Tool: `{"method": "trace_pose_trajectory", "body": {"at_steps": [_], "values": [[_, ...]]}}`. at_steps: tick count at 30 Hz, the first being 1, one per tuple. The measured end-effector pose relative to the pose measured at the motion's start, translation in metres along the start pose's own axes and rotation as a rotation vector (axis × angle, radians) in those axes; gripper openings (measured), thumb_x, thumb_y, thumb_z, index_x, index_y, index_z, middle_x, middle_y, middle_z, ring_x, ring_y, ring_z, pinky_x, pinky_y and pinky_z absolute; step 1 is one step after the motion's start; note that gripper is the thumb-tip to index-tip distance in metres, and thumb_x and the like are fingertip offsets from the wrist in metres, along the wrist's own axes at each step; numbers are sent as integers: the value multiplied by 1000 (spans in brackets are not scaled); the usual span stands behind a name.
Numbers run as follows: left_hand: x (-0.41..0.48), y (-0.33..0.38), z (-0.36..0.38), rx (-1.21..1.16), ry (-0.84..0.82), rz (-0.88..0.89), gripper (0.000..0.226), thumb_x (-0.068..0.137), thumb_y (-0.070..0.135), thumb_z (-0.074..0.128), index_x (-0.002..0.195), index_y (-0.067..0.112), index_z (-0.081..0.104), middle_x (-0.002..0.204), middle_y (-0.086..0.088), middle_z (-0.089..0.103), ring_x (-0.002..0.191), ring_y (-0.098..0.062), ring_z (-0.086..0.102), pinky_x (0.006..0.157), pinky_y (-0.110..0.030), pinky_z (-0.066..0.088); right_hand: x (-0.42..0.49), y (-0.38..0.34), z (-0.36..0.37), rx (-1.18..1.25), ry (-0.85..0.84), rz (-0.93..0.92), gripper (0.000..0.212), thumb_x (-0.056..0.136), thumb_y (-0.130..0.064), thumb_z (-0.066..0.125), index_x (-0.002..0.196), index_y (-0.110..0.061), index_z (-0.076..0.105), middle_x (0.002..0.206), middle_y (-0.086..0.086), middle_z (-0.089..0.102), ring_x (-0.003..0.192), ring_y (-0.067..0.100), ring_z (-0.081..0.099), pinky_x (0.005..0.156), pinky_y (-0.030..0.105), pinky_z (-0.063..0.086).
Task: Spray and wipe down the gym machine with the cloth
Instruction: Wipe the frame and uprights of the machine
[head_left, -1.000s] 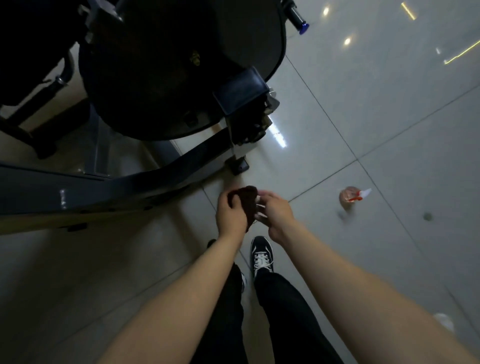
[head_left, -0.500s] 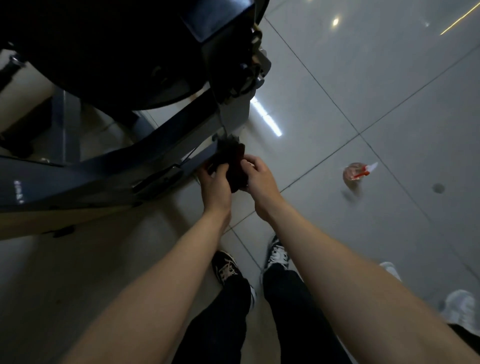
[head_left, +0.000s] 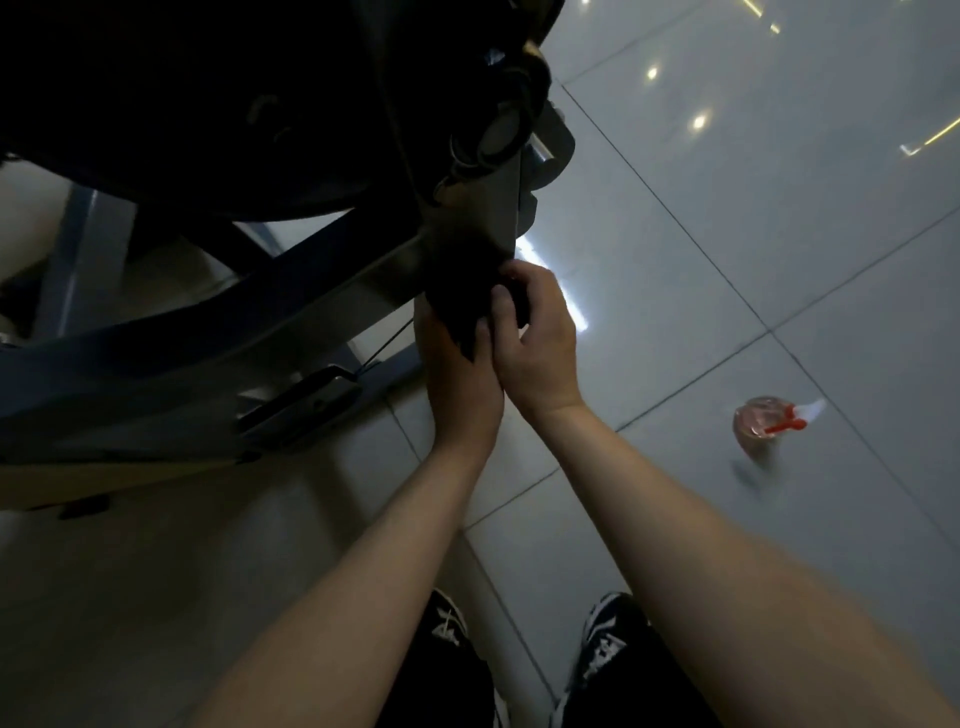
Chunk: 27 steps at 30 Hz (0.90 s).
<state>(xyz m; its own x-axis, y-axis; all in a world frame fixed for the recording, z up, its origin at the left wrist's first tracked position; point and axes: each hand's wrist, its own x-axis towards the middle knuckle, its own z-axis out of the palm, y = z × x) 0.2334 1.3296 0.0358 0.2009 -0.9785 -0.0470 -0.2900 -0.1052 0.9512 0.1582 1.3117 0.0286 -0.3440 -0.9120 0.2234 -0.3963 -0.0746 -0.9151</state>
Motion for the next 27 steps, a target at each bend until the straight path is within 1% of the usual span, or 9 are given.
{"method": "trace_pose_trajectory", "body": {"at_steps": [2, 5, 10, 14, 18, 21, 22, 24, 27], "values": [[10, -12, 3, -4, 14, 37, 53, 103, 12, 55, 151, 9, 33, 140, 0, 46, 117, 21, 45, 96, -5, 39, 6, 13, 8, 1, -35, -56, 18, 100, -14, 54, 115, -8, 61, 102, 5, 63, 90, 16, 58, 77, 40, 52], [24, -32, 10, -6, 8, 103, 46, 102, 6, 55, 145, 9, 38, 126, 13, 48, 111, 15, 52, 92, -7, 42, 16, 36, 24, 36, -23, -98, 15, 99, -18, 52, 109, -10, 59, 93, 4, 63, 79, 16, 57, 69, 43, 50], [43, -74, 17, 104, 45, 250, 50, 101, 8, 56, 146, -1, 38, 135, 8, 45, 115, 32, 36, 93, 3, 33, 22, 83, 46, 85, -8, -174, 7, 95, -31, 49, 98, -26, 45, 81, -4, 51, 69, 15, 51, 61, 42, 47], [53, -113, 19, 162, -63, 138, 48, 101, 24, 59, 146, 19, 41, 116, 34, 42, 102, 37, 39, 84, 3, 36, 15, 129, 60, 36, -17, -54, 15, 92, -32, 58, 96, -29, 44, 97, -1, 48, 86, 21, 52, 73, 46, 51], [57, -137, 21, 184, -115, 59, 52, 103, 31, 56, 151, 29, 34, 127, 23, 46, 105, 25, 42, 95, -11, 37, 9, 156, 64, 90, -120, 98, 30, 92, -43, 60, 116, -33, 45, 118, -8, 49, 109, 15, 54, 93, 41, 53], [52, -136, 26, 184, -46, 114, 54, 105, 25, 53, 153, 31, 28, 140, 17, 43, 115, 25, 33, 91, 5, 29, 16, 147, 69, 203, -73, 219, 18, 93, -44, 50, 109, -40, 42, 111, -6, 55, 102, 21, 59, 84, 52, 55], [50, -132, 28, 175, -13, 132, 54, 105, 25, 52, 154, 27, 29, 146, 12, 44, 120, 21, 32, 95, 3, 30, 21, 140, 69, 225, -41, 238, 15, 93, -42, 47, 106, -40, 41, 110, -4, 56, 100, 23, 59, 83, 54, 54], [47, -125, 29, 142, 32, 170, 52, 106, 26, 50, 154, 22, 34, 153, 2, 45, 135, 2, 39, 111, -20, 40, 27, 128, 68, 274, -9, 265, 18, 93, -36, 42, 111, -37, 44, 114, -1, 59, 105, 23, 57, 90, 52, 52], [48, -113, 29, 104, 114, 255, 56, 105, 28, 49, 157, 18, 30, 156, -2, 42, 143, -15, 40, 116, -44, 40, 29, 117, 67, 308, -23, 300, 39, 90, -31, 35, 124, -25, 53, 121, 1, 60, 109, 18, 56, 95, 43, 51]]}}
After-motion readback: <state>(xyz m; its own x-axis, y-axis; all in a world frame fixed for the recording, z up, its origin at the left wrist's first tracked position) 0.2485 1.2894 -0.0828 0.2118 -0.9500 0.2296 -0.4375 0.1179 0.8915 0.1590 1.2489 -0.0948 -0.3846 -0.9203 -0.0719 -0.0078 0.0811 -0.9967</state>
